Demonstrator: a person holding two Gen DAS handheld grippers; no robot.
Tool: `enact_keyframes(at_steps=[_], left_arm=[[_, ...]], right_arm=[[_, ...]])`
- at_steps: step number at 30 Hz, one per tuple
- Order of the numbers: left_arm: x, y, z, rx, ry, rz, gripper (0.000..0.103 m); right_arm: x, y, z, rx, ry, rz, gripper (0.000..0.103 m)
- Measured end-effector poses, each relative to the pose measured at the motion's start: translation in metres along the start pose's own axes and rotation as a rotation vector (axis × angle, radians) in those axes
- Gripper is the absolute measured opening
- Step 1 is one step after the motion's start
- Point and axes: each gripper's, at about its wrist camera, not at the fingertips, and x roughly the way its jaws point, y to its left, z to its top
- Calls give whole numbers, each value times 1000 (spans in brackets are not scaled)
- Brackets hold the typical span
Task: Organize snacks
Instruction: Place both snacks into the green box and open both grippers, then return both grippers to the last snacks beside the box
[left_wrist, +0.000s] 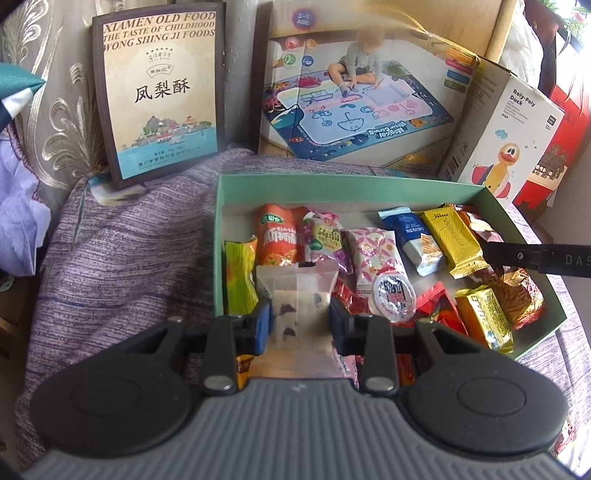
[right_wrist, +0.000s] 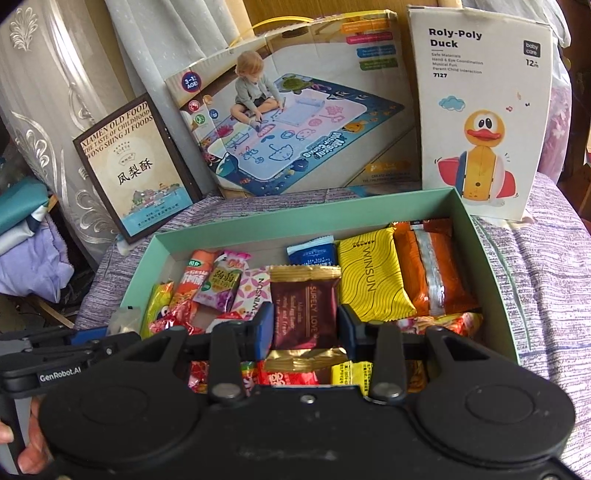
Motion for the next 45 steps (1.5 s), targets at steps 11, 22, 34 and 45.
enact_keyframes(at_steps=[11,22,34,45], left_arm=[[1,-1,1,-18,-17,41,91],[-20,-15,-12,-23,-13,19,103],[-65,-50,-35,30,-33,-26,103],[-84,-82,-75,89,-12,-55,103]], right_arm=[[-4,-2,0,33,-57,-4,89],[-28,-1,-12,40,-33,-9,103],[-93,-5,-44,39,-69,-11,103],[-139,-26,-82,76,-79,-18,103]])
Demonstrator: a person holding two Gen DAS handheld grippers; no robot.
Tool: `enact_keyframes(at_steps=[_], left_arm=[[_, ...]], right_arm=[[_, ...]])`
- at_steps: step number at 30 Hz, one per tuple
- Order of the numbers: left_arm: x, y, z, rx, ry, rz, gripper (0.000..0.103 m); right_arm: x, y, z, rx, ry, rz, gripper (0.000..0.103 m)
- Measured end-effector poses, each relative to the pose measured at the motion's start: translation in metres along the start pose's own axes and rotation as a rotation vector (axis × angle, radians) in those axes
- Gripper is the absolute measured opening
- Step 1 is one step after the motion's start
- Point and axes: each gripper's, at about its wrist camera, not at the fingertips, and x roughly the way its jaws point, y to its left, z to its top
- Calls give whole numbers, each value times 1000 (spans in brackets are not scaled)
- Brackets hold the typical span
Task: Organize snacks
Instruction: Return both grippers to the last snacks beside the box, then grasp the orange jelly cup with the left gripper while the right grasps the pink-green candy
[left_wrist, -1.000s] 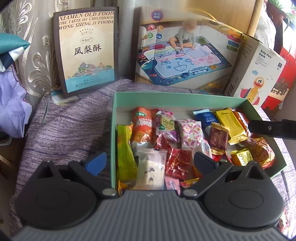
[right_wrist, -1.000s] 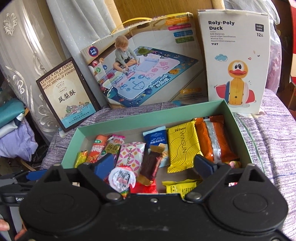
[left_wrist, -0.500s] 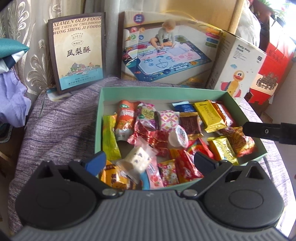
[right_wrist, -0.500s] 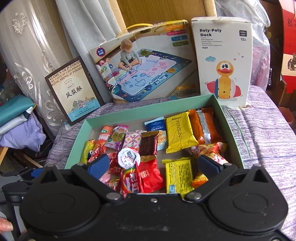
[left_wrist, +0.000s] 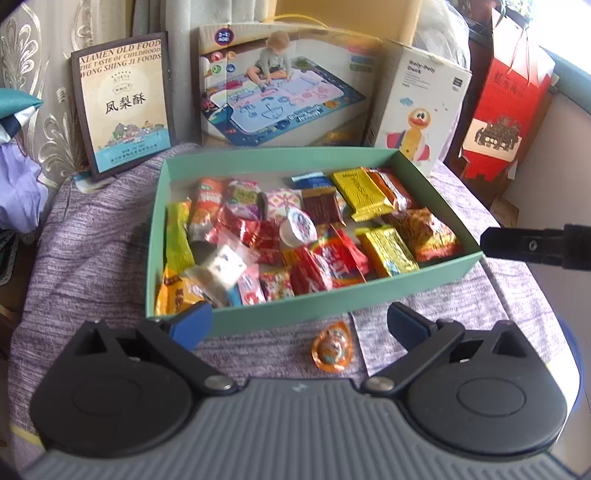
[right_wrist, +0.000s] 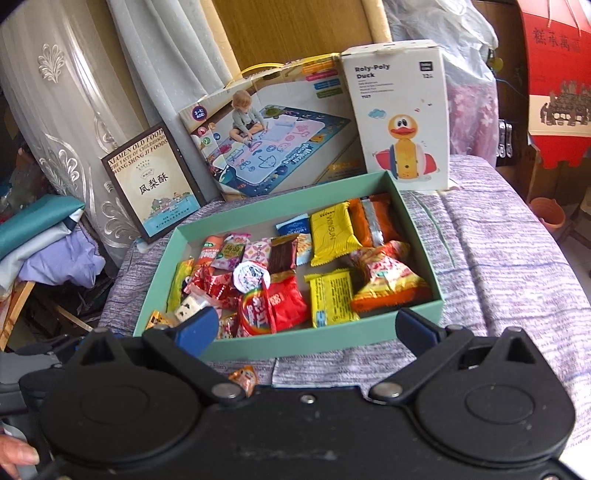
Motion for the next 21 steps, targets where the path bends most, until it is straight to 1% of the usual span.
enact_keyframes(at_steps=[5,11,16,19,20,21], left_arm=[[4,-9,-19,8,40,-3,103],[15,-19,-39,26,95,-14,103],[27,-26,-49,29,134,-26,103],[35,-28,-52,30,155,-24,103],[38,-29,-53,29,161,-24,103],[40,-29,-53,29,167,-24,103]], right_arm=[[-12,-20,-19,47,10,-16,103],[-18,-51,-47,119,41,-60,103],[-16,-79,-68,194,64,-96,103],[-12,-86,-85,203,85,-125,103],[-10,-86,-89,194,90,-136,102],[-7,-85,-94,180,95,-148,96]])
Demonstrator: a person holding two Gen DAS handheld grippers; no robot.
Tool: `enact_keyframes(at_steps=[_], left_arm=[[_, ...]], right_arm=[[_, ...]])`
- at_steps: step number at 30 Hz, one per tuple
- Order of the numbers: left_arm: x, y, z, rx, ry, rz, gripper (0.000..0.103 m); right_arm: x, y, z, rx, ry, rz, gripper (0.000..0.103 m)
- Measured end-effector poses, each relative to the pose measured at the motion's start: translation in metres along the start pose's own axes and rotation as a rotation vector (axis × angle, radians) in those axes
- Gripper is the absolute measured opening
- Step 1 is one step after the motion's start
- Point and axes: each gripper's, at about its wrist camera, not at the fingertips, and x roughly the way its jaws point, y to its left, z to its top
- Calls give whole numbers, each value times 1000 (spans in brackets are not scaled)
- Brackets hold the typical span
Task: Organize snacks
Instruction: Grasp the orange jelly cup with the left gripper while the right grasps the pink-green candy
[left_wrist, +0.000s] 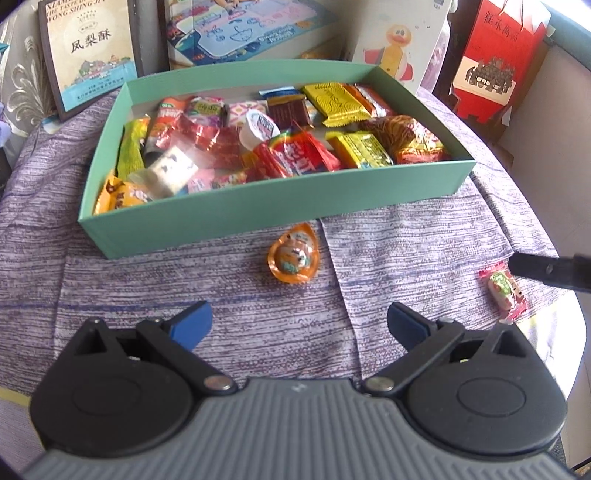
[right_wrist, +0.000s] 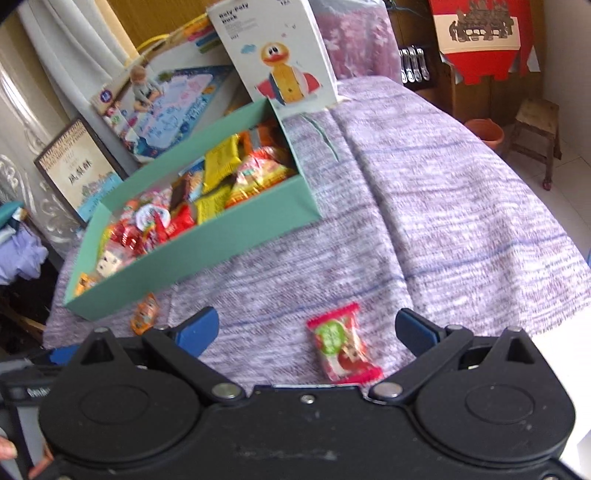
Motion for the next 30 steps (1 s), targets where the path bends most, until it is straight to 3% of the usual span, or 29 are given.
enact_keyframes(at_steps=[5,8,10,13,19,28,30], left_arm=[[9,1,-1,-2,19,8,103],[13,5,0,-18,29,8,103],[15,6,0,-22,32,9,103],[17,8,-1,-27,38,10,103],[21,14,0,-46,29,22,103],[29,16,16,-23,-1,49,103],[32,13,21,-11,-11,51,98]], right_arm=[[11,9,-12,-85,19,-61,77],[17,20,-16,-164,42,-81,61],[25,27,-17,-215,59,-100,43],[25,33,-18,-244,45,-97,29],[28,49,-12,-206,64,20,28],[46,68,-4,-191,71,60,28],[48,66,-3,-187,67,65,28]])
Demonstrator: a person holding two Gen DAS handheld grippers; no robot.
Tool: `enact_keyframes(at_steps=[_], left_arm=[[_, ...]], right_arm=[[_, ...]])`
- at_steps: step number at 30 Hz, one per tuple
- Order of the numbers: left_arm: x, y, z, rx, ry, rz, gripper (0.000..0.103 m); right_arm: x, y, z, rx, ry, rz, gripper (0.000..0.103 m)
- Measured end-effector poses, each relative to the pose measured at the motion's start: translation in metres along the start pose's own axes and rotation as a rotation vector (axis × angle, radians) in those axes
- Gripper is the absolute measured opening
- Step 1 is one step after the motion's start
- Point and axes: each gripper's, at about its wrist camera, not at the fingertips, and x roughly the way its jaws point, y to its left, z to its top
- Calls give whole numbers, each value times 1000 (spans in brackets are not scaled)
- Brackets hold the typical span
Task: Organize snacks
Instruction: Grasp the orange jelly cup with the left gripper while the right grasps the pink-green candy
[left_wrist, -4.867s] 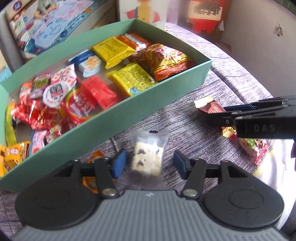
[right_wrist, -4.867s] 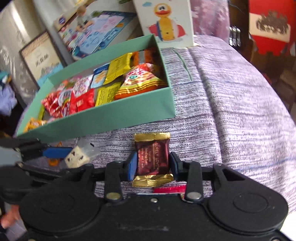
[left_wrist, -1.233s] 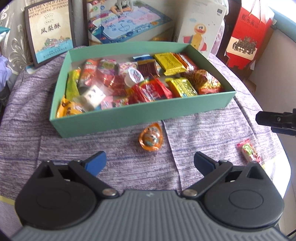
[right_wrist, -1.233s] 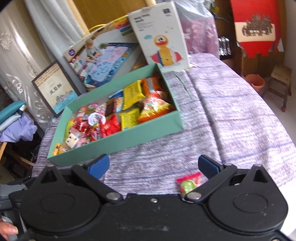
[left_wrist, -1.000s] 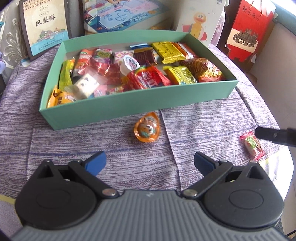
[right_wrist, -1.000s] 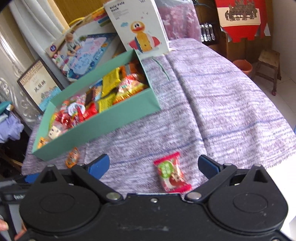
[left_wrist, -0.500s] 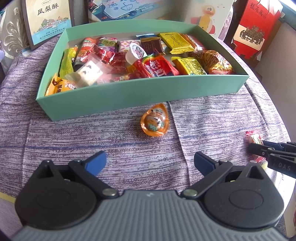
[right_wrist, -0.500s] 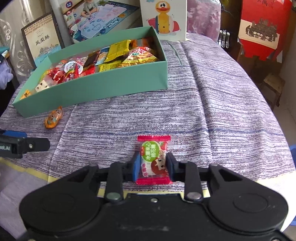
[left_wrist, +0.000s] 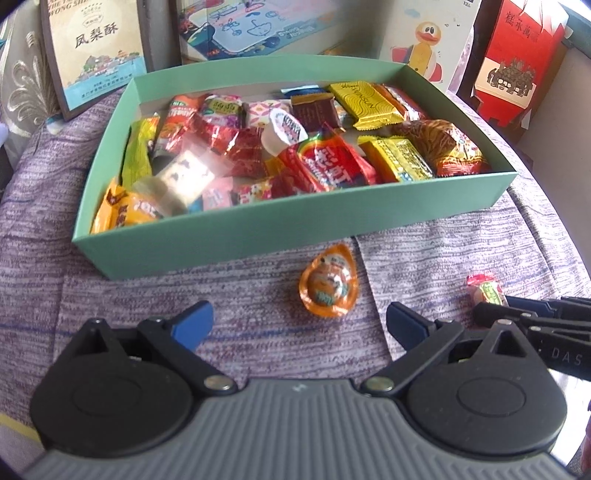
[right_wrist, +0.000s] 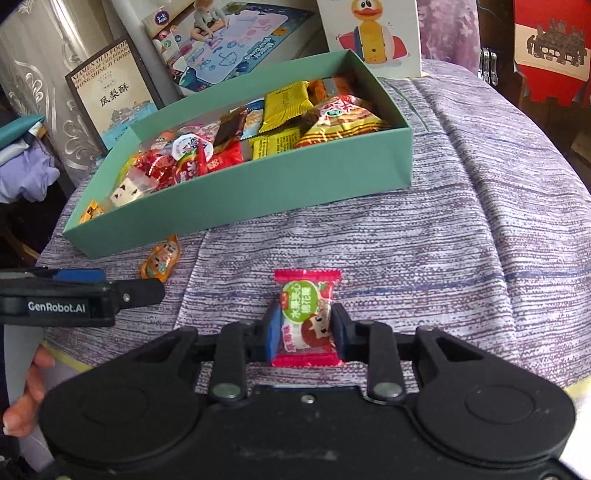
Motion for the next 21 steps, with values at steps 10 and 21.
enact_keyframes(at_steps=[10,21], left_arm=[[14,-11,7,36,10,-61,62],[2,-8,1,48,-3,-91,35]], right_arm=[[6,-1,8,-7,-6,5,28],[2,1,14,21,6,24,28]])
